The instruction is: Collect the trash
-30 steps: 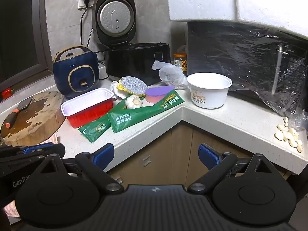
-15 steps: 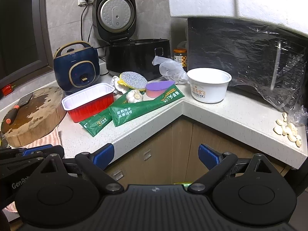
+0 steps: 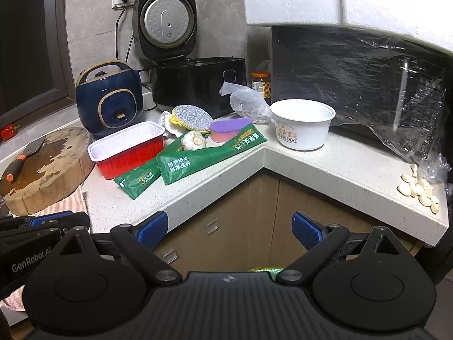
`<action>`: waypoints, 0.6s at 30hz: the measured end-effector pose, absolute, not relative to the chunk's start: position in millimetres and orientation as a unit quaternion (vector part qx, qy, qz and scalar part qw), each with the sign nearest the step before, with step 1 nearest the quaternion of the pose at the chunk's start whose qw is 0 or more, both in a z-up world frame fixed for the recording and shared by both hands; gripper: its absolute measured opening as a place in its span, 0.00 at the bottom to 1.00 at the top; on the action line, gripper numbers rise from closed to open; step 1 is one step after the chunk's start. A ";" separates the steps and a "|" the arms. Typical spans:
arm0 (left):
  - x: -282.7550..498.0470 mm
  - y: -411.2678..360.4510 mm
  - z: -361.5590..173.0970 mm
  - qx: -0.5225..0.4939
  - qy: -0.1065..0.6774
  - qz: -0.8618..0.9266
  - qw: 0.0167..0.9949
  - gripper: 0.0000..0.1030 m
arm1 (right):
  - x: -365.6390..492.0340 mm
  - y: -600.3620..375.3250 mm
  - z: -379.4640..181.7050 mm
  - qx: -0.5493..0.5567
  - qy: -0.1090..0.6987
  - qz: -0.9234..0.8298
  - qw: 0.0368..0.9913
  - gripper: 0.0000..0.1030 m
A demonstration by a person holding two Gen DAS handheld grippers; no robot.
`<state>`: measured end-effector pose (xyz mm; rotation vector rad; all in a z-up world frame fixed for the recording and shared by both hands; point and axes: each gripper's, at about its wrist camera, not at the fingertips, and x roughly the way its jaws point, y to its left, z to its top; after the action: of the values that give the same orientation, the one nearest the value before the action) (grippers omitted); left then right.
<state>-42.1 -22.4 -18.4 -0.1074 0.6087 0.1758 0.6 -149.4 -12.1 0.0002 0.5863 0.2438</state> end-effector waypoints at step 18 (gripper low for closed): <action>-41.2 -22.2 -22.2 -0.059 0.303 0.088 0.947 0.15 | 1.8 -150.4 -14.8 0.003 0.293 0.113 0.949 0.92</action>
<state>-41.2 -22.2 -22.2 -0.1200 0.6176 0.1794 1.8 -150.4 -14.8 0.0071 0.5967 0.2304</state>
